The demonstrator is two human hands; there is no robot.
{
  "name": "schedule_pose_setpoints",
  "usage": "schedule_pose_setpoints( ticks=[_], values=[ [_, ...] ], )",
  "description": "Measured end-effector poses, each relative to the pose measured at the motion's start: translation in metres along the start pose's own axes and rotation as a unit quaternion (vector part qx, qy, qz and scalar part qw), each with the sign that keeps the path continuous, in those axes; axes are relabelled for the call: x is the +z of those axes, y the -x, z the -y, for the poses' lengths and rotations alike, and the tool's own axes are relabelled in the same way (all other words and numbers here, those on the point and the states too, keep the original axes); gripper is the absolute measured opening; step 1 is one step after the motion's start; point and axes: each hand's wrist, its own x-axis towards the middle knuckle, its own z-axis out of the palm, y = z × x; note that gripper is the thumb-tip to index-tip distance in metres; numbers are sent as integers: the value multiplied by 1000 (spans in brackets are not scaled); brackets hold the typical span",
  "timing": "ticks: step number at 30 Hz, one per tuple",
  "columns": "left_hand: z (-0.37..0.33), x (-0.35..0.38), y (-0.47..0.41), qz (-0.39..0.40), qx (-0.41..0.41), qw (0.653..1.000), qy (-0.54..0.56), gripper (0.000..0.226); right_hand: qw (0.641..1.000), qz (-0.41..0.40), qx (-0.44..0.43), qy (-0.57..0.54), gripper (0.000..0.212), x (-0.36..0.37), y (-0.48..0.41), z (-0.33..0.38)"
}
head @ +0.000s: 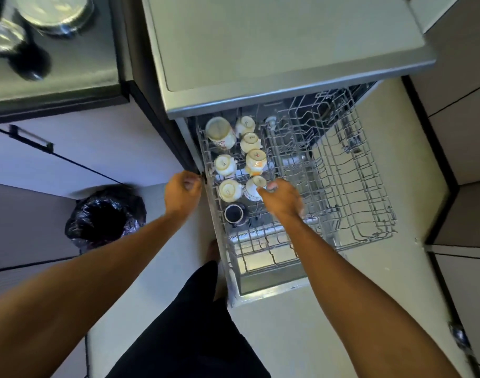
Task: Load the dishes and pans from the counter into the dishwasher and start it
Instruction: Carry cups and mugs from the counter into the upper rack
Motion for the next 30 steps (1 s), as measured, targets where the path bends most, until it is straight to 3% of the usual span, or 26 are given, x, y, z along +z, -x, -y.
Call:
schedule_pose_setpoints(
  ticks=[5,10,20,30],
  values=[
    [13,-75,17,-66,33,997,-7,7,996,-6,-91,-11,17,-6,40,54],
    [37,-168,28,-130,42,990,-30,4,982,8,-186,16,17,11,82,130],
    [149,-395,50,-293,-13,956,-28,6,903,57,-416,98,24,128,201,344],
    [255,-560,-2,-303,23,940,-154,14,858,71,-493,122,25,268,280,521]
  ],
)
